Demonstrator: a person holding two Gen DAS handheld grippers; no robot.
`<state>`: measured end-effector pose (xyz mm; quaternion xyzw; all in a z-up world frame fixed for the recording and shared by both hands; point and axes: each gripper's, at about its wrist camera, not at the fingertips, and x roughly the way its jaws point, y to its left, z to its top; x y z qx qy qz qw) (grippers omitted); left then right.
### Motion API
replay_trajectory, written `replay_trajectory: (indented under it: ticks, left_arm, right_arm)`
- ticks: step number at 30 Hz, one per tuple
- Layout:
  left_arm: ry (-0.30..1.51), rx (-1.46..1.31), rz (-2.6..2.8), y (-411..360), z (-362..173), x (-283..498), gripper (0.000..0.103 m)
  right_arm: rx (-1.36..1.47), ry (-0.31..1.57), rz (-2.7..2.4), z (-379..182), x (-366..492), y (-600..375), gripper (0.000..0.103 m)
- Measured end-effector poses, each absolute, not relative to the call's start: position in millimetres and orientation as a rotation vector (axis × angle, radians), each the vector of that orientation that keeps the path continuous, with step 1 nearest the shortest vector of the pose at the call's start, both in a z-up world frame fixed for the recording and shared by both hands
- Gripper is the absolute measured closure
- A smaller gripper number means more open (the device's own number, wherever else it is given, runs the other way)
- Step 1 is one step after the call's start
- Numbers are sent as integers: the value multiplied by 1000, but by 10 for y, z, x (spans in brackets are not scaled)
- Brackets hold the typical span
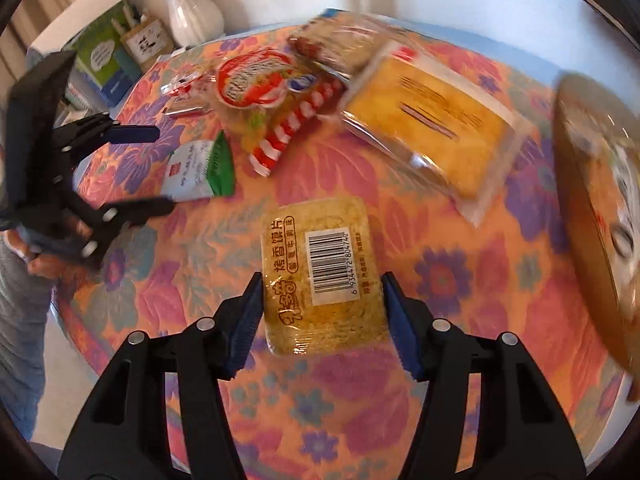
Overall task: Organize snacks
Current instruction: 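Grasp the white-green biscuit pack with the left tool while the right tool grasps the cake square, then carry both packs over the brown bowl and open both tools to drop them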
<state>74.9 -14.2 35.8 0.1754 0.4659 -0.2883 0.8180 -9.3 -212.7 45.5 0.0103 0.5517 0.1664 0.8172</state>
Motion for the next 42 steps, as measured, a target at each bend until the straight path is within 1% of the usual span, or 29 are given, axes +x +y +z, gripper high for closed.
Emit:
replay_trajectory:
  ticks: [4,5,6,7,9,12,13,14,15,16,17,19,21,25,29,31,35,42]
  left_arm:
    - [1083,350,-602,-222,125,972,6]
    - [1077,353,-600,-234,106,983,6]
    - [1055,366,-606,-260,116,960,6]
    - [1052,368,-618,-281,117,944,7]
    - [1045,382,-637,-330,119,878,9]
    - [1023,417,-632,-394,134,786,18]
    - [1024,412,-633,-401,146,764,24]
    - [1020,409,-620,-407,163,752,32]
    - [1003,417,-589,-419,183,724,36]
    - [986,432,-567,-431,194,685,42]
    - [973,443,-554,-471,208,651,50]
    - [944,468,-525,-529,224,535,53]
    - [940,453,-520,-559,248,407,53]
    - [907,418,-551,-606,413,102,54]
    - [834,430,-579,-700,753,-263,54]
    - [804,429,-600,-855,858,-284,54]
    - [733,384,-670,-1137,1265,-307,54]
    - [653,315,-779,-1925,1790,32,54]
  right_arm:
    - [50,1167,368,438,-158,-2220,43]
    - [41,1166,375,438,-165,-2213,40]
    - [30,1165,377,439,-171,-2210,33]
    - [0,1156,372,444,-175,-2187,31]
    - [-57,1138,360,446,-174,-2140,31]
    - [-86,1135,354,383,-108,-2083,31]
    - [-106,1138,339,346,-91,-2052,32]
    - [-124,1140,326,312,-82,-2028,33]
    - [-133,1142,318,285,-95,-2030,40]
    - [-133,1145,321,258,-116,-2015,44]
    - [-143,1132,316,254,-153,-1997,45]
    - [-208,1087,265,252,-251,-1944,46]
    - [-223,1065,249,252,-367,-1937,46]
    - [-137,1071,264,291,-593,-2066,46]
    - [-16,1049,205,445,-806,-2380,46]
    - [48,1015,162,616,-911,-2664,46]
    - [124,914,61,1082,-1069,-3270,46]
    - [239,800,-106,1660,-905,-4152,46]
